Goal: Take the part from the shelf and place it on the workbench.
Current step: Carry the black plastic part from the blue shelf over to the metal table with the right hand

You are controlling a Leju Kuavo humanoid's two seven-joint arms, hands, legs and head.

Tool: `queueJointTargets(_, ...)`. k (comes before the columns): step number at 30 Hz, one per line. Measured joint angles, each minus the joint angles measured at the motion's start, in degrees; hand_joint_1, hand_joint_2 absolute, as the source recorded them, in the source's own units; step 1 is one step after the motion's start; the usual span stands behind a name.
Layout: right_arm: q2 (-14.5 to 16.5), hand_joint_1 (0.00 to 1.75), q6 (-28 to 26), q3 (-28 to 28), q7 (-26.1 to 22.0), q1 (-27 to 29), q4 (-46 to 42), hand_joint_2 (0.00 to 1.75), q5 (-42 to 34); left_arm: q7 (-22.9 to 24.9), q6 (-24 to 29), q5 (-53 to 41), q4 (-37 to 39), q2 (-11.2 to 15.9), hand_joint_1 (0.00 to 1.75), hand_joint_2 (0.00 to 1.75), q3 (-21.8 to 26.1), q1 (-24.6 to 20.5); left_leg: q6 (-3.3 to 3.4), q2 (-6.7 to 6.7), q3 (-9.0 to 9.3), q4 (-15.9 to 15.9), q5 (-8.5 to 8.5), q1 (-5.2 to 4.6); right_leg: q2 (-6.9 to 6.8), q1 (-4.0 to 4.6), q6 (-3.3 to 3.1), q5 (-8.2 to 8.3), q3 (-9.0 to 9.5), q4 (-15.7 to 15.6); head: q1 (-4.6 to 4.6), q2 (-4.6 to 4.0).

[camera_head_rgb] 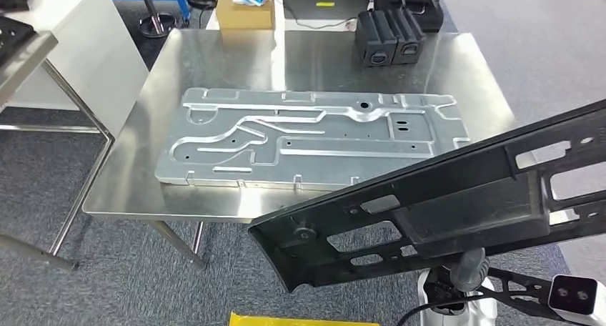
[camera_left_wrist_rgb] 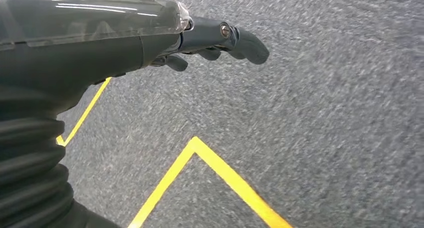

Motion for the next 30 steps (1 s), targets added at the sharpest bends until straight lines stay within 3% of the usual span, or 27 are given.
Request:
queueJointTargets(2,0.0,1.75,0.3,0.0,0.0,-0.4,-0.1,1.75,0.1,-0.1,-0.1,0.0,0.0,0.0,0.0,1.75,0.0,-0.3,0.66,-0.02,1.2,-1.0,-0.5,0.24,-0.28,-0.06,0.52,-1.77,-1.5,3.5,0.08,0.0)
queueJointTargets(4,0.0,1.75,0.7,0.0,-0.1,-0.6,-0.1,1.75,0.6,-0.2,-0.4,0.0,0.0,0.0,0.0,1.75,0.1,-0.4,0.97,-0.01,2.09,-1.2,-1.26,0.2,-0.47,-0.18,0.87,-4.08,-6.88,11.4,0.13,0.0)
queueJointTargets(5,0.0,1.75,0.9,0.0,-0.1,-0.6,-0.2,1.75,0.9,-0.2,-0.6,0.0,0.0,0.0,0.0,1.75,0.2,-0.4,0.97,-0.01,2.5,-1.2,-1.66,0.17,-0.49,-0.23,0.99,-4.4,-9.75,14.8,0.13,0.0)
queueJointTargets(6,0.0,1.75,1.1,0.0,-0.1,-0.7,-0.2,1.75,1.3,-0.3,-1.0,0.1,0.0,0.0,0.0,1.75,0.3,-0.4,0.95,-0.02,3.0,-1.2,-2.09,0.14,-0.52,-0.25,1.04,-3.57,-11.89,16.5,0.13,0.0)
queueJointTargets(7,0.0,1.75,1.2,0.0,-0.1,-0.8,-0.3,1.75,1.7,-0.3,-1.6,0.3,0.0,-0.1,0.0,1.75,0.4,-0.4,0.91,-0.05,3.6,-1.2,-2.51,0.11,-0.54,-0.24,0.97,-1.39,-12.95,15.8,0.13,0.0)
queueJointTargets(9,0.0,1.75,1.3,0.0,-0.1,-1.2,-0.8,1.75,2.6,-0.5,-2.9,0.8,0.0,-0.3,0.0,1.75,0.8,-0.3,0.8,-0.18,4.73,-1.2,-3.3,0.06,-0.55,-0.08,0.46,5.18,-12.44,9.3,0.14,0.0)
queueJointTargets(10,0.0,1.75,1.3,0.0,-0.1,-1.5,-1.1,1.75,2.9,-0.6,-3.5,1.1,0.0,-0.4,0.0,1.75,1.0,-0.4,0.69,-0.28,5.1,-1.2,-3.6,-0.04,-0.55,0.11,0.09,7.79,-11.83,5.9,0.05,0.0)
queueJointTargets(11,0.0,1.75,1.2,0.0,-0.1,-1.8,-1.3,1.75,3.1,-0.9,-4.0,1.4,0.0,-0.5,0.0,1.75,1.2,-0.4,0.53,-0.39,5.21,-1.2,-3.75,-0.09,-0.55,0.29,-0.26,9.3,-11.37,3.5,-0.01,0.0)
queueJointTargets(13,0.0,1.75,1.0,0.0,-0.1,-2.3,-1.8,1.75,3.3,-1.3,-4.7,1.8,0.1,-0.7,0.0,1.75,1.7,-0.6,0.08,-0.53,5.05,-1.2,-3.73,-0.13,-0.5,0.58,-0.74,9.62,-11.27,2.1,-0.21,0.0)
queueJointTargets(16,0.2,1.75,0.8,0.0,-0.1,-3.0,-2.6,1.75,3.5,-1.6,-4.9,2.0,0.1,-0.8,0.0,1.75,2.2,-0.6,-0.83,-0.38,4.64,-0.5,-4.84,-0.12,-0.62,0.1,-1.5,9.91,-11.01,0.9,-0.27,0.0)
queueJointTargets(18,0.4,1.75,0.8,0.1,-0.1,-3.3,-2.8,1.75,3.6,-1.7,-4.9,2.0,0.1,-0.8,0.0,1.75,2.4,-0.6,-1.42,-0.19,2.71,4.7,-8.43,0.06,-0.93,-0.16,-1.92,10.23,-10.9,0.4,-0.34,0.0)
queueJointTargets(20,0.5,1.75,0.7,0.1,-0.1,-3.4,-2.9,1.75,3.7,-1.7,-4.9,2.0,0.1,-0.8,0.0,1.75,2.5,-0.6,-1.94,-0.09,-0.17,12.2,-12.09,0.35,-1.14,-0.2,-2.02,10.31,-11.2,0.5,-0.37,0.0)
queueJointTargets(21,0.5,1.75,0.6,0.1,-0.1,-3.4,-2.9,1.75,3.7,-1.8,-4.9,1.9,0.1,-0.9,0.0,1.75,2.5,-0.6,-2.17,-0.03,-0.84,14.2,-12.6,0.55,-1.2,-0.23,-2.01,10.33,-11.39,0.6,-0.37,0.0)
queueJointTargets(22,0.5,1.75,0.3,0.1,-0.1,-3.4,-2.9,1.75,3.8,-1.8,-4.9,1.9,0.1,-0.9,0.0,1.75,2.5,-0.6,-2.36,0.02,-0.47,14.1,-12.0,0.77,-1.22,-0.29,-1.95,10.35,-11.55,0.7,-0.37,0.0)
queueJointTargets(23,0.5,1.75,0.1,0.1,-0.1,-3.4,-2.9,1.75,3.8,-1.9,-4.8,1.8,0.1,-0.8,0.0,1.75,2.5,-0.6,-2.55,0.09,1.05,11.7,-10.46,1.01,-1.22,-0.4,-1.83,10.37,-11.68,0.9,-0.37,0.0)
queueJointTargets(25,0.5,1.75,-0.2,0.1,-0.1,-3.5,-2.9,1.75,3.8,-2.0,-4.6,1.6,0.1,-0.8,0.0,1.75,2.5,-0.7,-2.85,0.12,5.44,3.7,-7.48,1.34,-1.2,-0.5,-1.27,10.38,-11.93,1.4,-0.39,0.0)
queueJointTargets(27,0.5,1.75,-0.2,0.1,-0.1,-3.7,-3.0,1.75,3.8,-2.0,-4.5,1.6,0.1,-0.9,0.0,1.75,2.5,-0.8,-2.39,-0.01,7.52,-0.8,-6.67,1.25,-1.07,-0.38,-0.46,10.47,-12.21,1.9,-0.37,0.0)
queueJointTargets(30,0.5,1.75,-0.2,0.1,-0.1,-3.8,-3.3,1.75,3.8,-2.1,-4.3,1.4,0.1,-0.9,0.0,1.75,2.5,-0.8,-0.91,-0.05,7.34,-1.2,-6.32,0.98,-0.93,-0.49,0.71,10.86,-12.37,1.8,-0.34,0.0)
